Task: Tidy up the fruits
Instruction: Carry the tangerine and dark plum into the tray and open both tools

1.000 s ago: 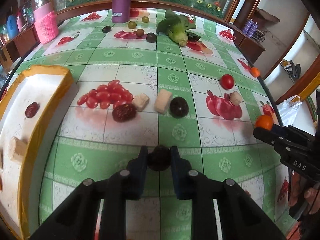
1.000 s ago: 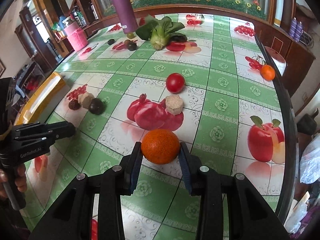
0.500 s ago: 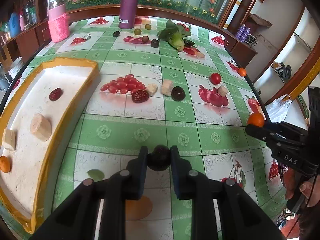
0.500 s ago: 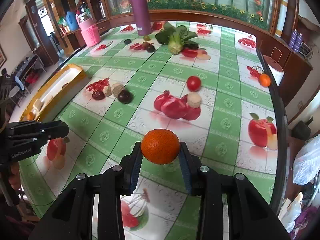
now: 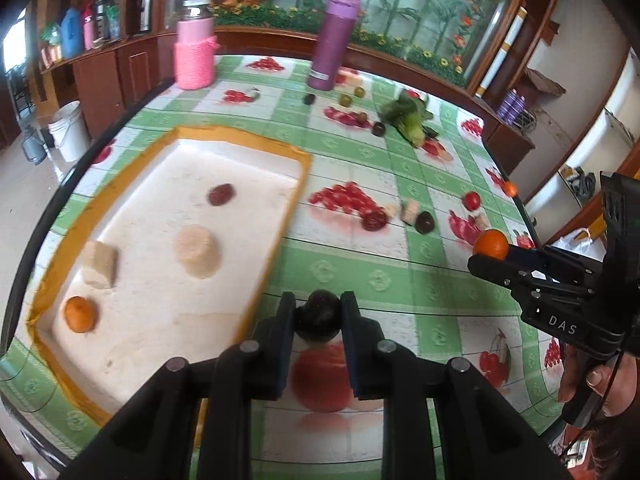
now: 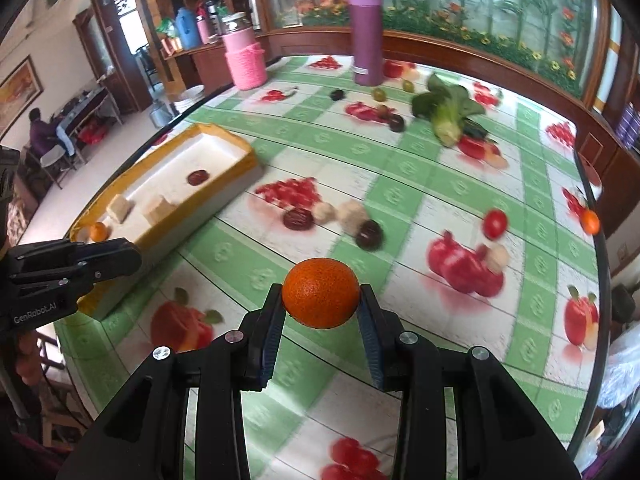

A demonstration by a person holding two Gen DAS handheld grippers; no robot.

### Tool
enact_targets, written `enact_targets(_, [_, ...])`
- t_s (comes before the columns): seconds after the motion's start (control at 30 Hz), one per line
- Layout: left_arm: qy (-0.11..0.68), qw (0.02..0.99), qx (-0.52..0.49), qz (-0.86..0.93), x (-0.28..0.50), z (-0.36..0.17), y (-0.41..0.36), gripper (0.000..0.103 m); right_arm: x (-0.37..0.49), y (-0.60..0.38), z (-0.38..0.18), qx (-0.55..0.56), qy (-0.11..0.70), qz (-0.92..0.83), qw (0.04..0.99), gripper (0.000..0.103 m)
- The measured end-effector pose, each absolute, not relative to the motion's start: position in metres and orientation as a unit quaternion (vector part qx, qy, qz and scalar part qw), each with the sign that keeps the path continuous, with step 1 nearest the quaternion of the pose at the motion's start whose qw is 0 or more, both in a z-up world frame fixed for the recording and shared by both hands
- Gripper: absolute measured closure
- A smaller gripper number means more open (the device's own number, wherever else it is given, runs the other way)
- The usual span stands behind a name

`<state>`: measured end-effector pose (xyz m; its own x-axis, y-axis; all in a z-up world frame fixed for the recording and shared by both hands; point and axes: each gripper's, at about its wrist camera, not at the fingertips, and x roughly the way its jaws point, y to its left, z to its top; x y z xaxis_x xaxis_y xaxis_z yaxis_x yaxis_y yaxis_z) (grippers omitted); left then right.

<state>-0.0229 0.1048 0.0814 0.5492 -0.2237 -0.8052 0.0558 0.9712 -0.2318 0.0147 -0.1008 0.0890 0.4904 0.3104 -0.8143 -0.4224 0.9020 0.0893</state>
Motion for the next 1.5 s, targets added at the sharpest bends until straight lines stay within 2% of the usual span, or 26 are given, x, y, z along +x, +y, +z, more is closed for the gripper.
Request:
enact_targets(0.33, [0.465,0.878,-0.115,0.000,-0.027,0.072,0.185,0.078,0.043,-0.012,0.095,-0.087,0.447,0.266,0.849,0.068])
enact_targets(0.63, [0.489,0.861,-0.134,0.043,-0.022,0.043,0.230,0.078,0.077,0.057,0.076,-0.106,0.455,0.291,0.835,0.068])
enact_targets(1.0, [0.502,0.854,-0.130,0.037,-0.013,0.026,0.233,0.078,0.098,0.091,0.035,-0.145,0.490,0.291,0.809,0.068])
enact_targets(1.5, [0.516,0.849,-0.106,0.046,-0.008,0.015,0.227,0.077,0.101,0.104,0.021,-0.187,0.488,0.289,0.802,0.068])
